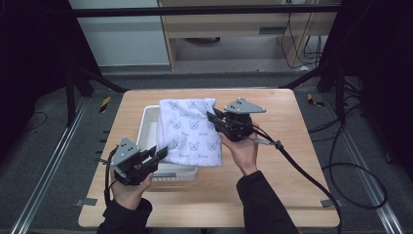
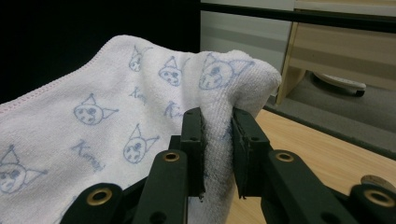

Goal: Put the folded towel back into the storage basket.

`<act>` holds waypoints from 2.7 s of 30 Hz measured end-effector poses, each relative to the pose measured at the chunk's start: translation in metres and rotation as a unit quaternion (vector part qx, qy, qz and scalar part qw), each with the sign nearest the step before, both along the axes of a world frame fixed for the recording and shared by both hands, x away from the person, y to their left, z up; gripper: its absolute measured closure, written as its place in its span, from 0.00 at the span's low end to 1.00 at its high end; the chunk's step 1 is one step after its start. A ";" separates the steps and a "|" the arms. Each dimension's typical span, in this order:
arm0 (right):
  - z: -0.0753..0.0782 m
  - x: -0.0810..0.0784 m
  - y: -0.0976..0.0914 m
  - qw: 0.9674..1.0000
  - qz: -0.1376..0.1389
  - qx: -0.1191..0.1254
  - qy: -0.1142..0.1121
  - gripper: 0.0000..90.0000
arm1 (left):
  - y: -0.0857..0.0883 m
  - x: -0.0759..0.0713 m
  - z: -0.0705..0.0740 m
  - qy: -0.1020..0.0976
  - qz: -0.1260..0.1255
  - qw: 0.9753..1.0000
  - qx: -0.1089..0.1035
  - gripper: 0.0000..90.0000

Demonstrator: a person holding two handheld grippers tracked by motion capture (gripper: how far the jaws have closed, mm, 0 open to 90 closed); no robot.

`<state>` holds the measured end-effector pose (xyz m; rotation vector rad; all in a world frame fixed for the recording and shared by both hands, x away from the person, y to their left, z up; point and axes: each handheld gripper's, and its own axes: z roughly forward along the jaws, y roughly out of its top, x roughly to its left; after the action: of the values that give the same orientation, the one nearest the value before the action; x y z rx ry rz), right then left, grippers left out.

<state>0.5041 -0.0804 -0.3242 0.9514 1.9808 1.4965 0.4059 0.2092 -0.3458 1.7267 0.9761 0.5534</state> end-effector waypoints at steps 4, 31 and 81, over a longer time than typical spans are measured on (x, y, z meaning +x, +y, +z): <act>0.003 0.003 0.009 1.000 0.005 -0.006 -0.006 0.85 | 0.006 0.000 0.001 -0.001 0.007 1.000 -0.004 0.82; -0.002 0.033 0.067 1.000 0.022 -0.017 -0.006 0.85 | 0.051 0.016 -0.006 0.016 0.063 0.998 -0.011 0.82; -0.070 0.066 0.101 0.997 0.009 -0.056 0.046 0.84 | 0.064 0.052 -0.059 0.077 0.093 0.992 0.038 0.82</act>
<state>0.5706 0.0208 -0.3938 0.9724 2.1207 1.3568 0.4575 0.2734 -0.4043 1.7764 1.2495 0.5902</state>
